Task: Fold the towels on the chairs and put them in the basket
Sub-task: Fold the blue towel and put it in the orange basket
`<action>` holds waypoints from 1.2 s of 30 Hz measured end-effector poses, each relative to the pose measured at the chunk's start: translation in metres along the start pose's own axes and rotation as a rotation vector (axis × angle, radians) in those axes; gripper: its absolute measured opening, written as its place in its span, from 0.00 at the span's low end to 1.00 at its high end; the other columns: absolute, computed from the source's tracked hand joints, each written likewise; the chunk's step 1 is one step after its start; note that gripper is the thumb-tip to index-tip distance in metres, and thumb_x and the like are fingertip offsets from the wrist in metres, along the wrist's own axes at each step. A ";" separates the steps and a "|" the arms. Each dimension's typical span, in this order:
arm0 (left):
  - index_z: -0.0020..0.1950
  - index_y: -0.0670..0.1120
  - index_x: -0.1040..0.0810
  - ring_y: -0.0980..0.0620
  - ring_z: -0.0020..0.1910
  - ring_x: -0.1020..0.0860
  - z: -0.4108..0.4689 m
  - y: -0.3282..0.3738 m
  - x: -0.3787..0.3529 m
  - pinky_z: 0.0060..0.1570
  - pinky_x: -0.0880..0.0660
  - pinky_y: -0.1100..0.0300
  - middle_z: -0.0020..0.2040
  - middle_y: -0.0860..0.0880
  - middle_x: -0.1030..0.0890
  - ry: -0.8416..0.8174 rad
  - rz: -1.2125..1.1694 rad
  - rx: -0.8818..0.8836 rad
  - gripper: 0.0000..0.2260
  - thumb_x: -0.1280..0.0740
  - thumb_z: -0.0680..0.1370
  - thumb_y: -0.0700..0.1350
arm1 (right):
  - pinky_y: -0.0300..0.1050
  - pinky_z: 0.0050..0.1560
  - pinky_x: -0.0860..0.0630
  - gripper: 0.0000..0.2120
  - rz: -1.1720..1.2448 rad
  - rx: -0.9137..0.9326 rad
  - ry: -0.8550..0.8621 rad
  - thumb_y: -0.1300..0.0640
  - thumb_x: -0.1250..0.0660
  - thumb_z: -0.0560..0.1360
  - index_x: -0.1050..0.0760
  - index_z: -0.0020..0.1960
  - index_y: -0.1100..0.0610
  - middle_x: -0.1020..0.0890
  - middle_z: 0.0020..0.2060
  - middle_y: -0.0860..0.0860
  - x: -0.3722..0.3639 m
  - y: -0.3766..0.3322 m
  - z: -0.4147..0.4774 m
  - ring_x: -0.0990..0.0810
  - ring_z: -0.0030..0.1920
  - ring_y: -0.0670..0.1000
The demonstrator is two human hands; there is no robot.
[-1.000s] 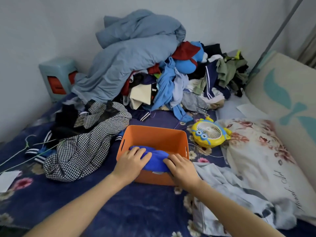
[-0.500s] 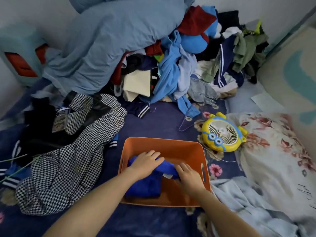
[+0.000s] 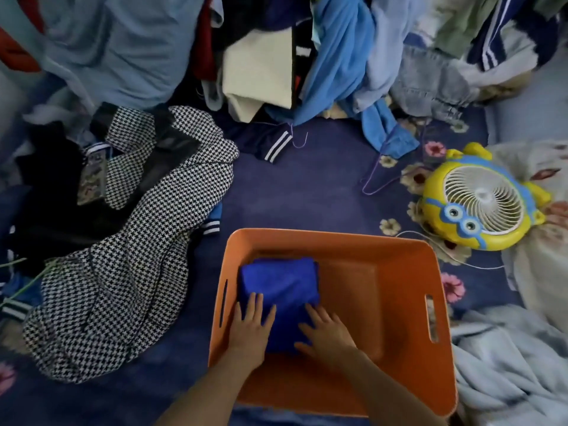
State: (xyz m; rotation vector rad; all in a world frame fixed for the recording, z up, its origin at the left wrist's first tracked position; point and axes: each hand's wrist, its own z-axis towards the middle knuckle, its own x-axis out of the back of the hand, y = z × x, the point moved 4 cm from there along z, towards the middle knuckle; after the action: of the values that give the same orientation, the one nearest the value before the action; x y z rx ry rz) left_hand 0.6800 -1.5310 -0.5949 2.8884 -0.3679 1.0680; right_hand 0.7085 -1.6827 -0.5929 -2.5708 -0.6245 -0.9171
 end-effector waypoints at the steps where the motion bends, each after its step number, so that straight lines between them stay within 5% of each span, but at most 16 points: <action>1: 0.76 0.48 0.64 0.39 0.73 0.67 0.005 0.002 -0.007 0.71 0.61 0.41 0.74 0.38 0.66 -0.007 -0.054 0.014 0.38 0.39 0.78 0.52 | 0.56 0.73 0.49 0.27 0.039 -0.009 0.031 0.41 0.51 0.80 0.42 0.74 0.53 0.51 0.76 0.55 0.000 -0.002 0.004 0.52 0.76 0.57; 6: 0.76 0.51 0.60 0.38 0.72 0.70 0.024 0.009 -0.014 0.71 0.63 0.42 0.72 0.42 0.72 0.202 -0.228 0.029 0.40 0.44 0.74 0.66 | 0.47 0.51 0.22 0.24 0.023 -0.057 0.346 0.43 0.27 0.66 0.22 0.60 0.51 0.20 0.56 0.55 0.018 -0.001 0.017 0.21 0.56 0.55; 7: 0.76 0.51 0.61 0.39 0.69 0.74 0.027 0.009 -0.015 0.70 0.65 0.42 0.69 0.42 0.75 0.223 -0.249 0.024 0.41 0.44 0.73 0.68 | 0.50 0.57 0.25 0.28 0.066 -0.063 0.352 0.44 0.28 0.68 0.27 0.65 0.50 0.24 0.63 0.58 0.020 0.000 0.020 0.25 0.62 0.58; 9: 0.74 0.53 0.65 0.41 0.65 0.79 0.033 0.006 -0.019 0.68 0.68 0.43 0.68 0.44 0.78 0.191 -0.282 0.020 0.44 0.47 0.69 0.73 | 0.58 0.72 0.45 0.31 0.061 -0.015 0.274 0.48 0.42 0.78 0.52 0.76 0.50 0.54 0.76 0.58 0.009 0.001 0.035 0.51 0.76 0.60; 11: 0.70 0.55 0.71 0.42 0.65 0.79 0.038 0.003 -0.022 0.68 0.68 0.43 0.68 0.45 0.78 0.135 -0.310 0.016 0.46 0.50 0.66 0.76 | 0.58 0.73 0.57 0.31 0.016 -0.006 0.226 0.47 0.50 0.81 0.64 0.76 0.50 0.69 0.72 0.55 0.001 0.007 0.043 0.66 0.74 0.58; 15: 0.72 0.56 0.70 0.43 0.69 0.76 0.044 -0.007 -0.032 0.71 0.65 0.44 0.70 0.45 0.76 0.003 -0.261 0.017 0.39 0.55 0.72 0.73 | 0.58 0.73 0.58 0.34 -0.041 0.005 0.067 0.39 0.54 0.79 0.69 0.74 0.49 0.70 0.73 0.55 -0.013 0.014 0.050 0.69 0.74 0.57; 19: 0.75 0.55 0.65 0.40 0.72 0.70 0.047 -0.008 -0.021 0.72 0.61 0.43 0.73 0.43 0.72 -0.029 -0.213 0.033 0.34 0.52 0.77 0.66 | 0.58 0.73 0.54 0.41 -0.121 0.027 -0.038 0.36 0.45 0.76 0.66 0.75 0.52 0.68 0.73 0.57 0.003 0.013 0.054 0.66 0.74 0.59; 26: 0.76 0.52 0.63 0.39 0.73 0.69 0.010 0.003 0.004 0.71 0.59 0.42 0.74 0.39 0.68 0.027 -0.191 0.009 0.37 0.42 0.77 0.59 | 0.60 0.73 0.57 0.37 -0.114 0.025 0.055 0.39 0.41 0.76 0.55 0.76 0.50 0.60 0.76 0.57 0.028 0.027 0.005 0.62 0.75 0.58; 32: 0.77 0.50 0.56 0.43 0.76 0.60 -0.042 -0.001 0.053 0.73 0.54 0.47 0.77 0.41 0.58 0.334 -0.253 -0.017 0.31 0.45 0.79 0.57 | 0.63 0.72 0.56 0.30 -0.095 -0.061 0.239 0.40 0.39 0.74 0.42 0.73 0.49 0.49 0.76 0.55 0.069 0.048 -0.070 0.57 0.76 0.58; 36: 0.77 0.49 0.51 0.43 0.76 0.54 -0.075 -0.007 0.100 0.73 0.52 0.50 0.77 0.41 0.52 0.603 -0.294 0.012 0.29 0.44 0.79 0.55 | 0.61 0.72 0.56 0.26 -0.152 -0.067 0.391 0.42 0.39 0.74 0.36 0.70 0.50 0.51 0.76 0.57 0.107 0.060 -0.114 0.57 0.76 0.57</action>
State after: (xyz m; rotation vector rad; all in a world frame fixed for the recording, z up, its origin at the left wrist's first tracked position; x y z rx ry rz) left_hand 0.7078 -1.5360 -0.4730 2.3512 0.0897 1.7704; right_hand 0.7552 -1.7536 -0.4491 -2.3241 -0.6865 -1.4650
